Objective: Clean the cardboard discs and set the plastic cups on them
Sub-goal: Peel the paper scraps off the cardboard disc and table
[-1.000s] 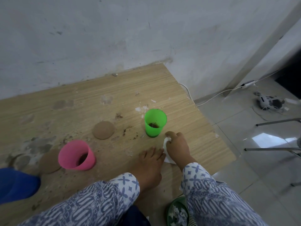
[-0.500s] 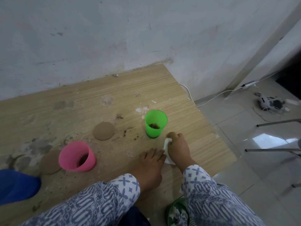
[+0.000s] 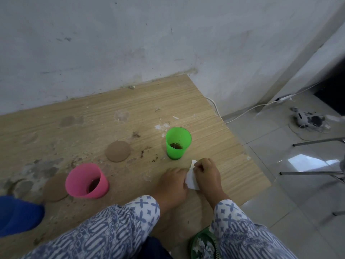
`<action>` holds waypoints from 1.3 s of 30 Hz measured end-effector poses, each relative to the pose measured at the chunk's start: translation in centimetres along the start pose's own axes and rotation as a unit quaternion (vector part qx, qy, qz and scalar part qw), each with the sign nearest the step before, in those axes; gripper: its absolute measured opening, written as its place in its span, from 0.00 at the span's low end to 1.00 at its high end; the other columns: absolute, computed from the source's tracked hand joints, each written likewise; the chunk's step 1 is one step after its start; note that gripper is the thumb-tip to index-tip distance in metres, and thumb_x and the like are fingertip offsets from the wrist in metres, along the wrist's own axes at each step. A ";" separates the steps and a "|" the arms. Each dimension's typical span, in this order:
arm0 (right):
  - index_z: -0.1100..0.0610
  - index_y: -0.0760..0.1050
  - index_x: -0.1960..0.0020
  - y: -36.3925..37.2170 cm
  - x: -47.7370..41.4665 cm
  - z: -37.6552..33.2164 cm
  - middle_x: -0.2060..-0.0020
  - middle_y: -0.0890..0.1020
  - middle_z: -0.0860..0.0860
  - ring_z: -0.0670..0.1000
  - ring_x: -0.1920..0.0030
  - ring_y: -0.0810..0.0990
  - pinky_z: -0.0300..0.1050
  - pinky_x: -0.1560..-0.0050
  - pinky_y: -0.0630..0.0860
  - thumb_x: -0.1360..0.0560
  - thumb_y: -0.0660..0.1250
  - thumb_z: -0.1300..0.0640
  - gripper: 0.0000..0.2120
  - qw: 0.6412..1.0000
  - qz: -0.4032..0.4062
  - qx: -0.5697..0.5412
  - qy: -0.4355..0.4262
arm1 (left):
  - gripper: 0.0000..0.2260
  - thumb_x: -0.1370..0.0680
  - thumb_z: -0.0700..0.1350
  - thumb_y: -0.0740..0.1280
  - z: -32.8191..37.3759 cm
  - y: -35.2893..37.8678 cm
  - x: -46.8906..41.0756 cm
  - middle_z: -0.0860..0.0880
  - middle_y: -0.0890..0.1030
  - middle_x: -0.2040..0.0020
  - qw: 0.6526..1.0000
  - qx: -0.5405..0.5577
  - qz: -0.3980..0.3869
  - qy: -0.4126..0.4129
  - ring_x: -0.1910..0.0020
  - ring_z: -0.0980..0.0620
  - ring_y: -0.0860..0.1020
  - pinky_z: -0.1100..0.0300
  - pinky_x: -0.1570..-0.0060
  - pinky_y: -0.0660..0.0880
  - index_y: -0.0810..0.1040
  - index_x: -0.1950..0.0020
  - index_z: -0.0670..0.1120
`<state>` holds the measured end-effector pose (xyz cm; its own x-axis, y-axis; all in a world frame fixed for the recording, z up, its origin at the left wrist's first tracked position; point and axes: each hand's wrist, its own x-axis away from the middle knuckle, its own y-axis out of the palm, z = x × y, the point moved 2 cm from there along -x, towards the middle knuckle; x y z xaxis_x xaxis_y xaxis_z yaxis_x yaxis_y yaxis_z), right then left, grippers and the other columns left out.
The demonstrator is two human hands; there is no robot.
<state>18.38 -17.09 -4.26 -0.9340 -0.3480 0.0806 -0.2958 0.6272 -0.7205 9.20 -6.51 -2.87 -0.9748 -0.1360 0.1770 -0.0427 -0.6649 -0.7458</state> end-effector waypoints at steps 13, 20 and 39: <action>0.48 0.74 0.58 -0.4 1.9 -0.3 0.64 0.79 0.44 0.45 0.62 0.77 0.32 0.64 0.70 0.29 0.67 0.64 0.11 0.982 0.000 -0.162 0.095 | 0.07 0.24 0.41 0.66 -0.1 1.5 -3.5 0.47 0.83 0.58 0.916 0.323 0.048 -0.233 0.56 0.47 0.81 0.48 0.48 0.78 0.78 0.61 0.51; 0.56 0.77 0.54 -0.6 2.2 -0.3 0.63 0.79 0.45 0.43 0.61 0.78 0.33 0.61 0.73 0.29 0.70 0.60 0.05 0.966 -0.007 -0.219 0.138 | 0.10 0.24 0.37 0.65 -0.1 1.5 -3.7 0.49 0.81 0.59 0.908 0.356 0.045 -0.216 0.59 0.50 0.79 0.49 0.49 0.78 0.77 0.59 0.52; 0.53 0.79 0.55 -0.3 2.0 0.5 0.58 0.82 0.51 0.47 0.56 0.80 0.39 0.56 0.77 0.27 0.67 0.63 0.06 0.942 -0.014 -0.275 0.193 | 0.04 0.25 0.40 0.68 -0.3 1.5 -3.9 0.48 0.81 0.54 0.917 0.353 0.020 -0.186 0.56 0.53 0.78 0.57 0.50 0.76 0.78 0.51 0.48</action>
<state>16.73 -18.33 -4.19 -0.8963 -0.1576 0.4145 -0.2817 0.9242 -0.2577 12.89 -6.72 -4.87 -0.8250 -0.3242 0.4630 0.2721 -0.9458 -0.1774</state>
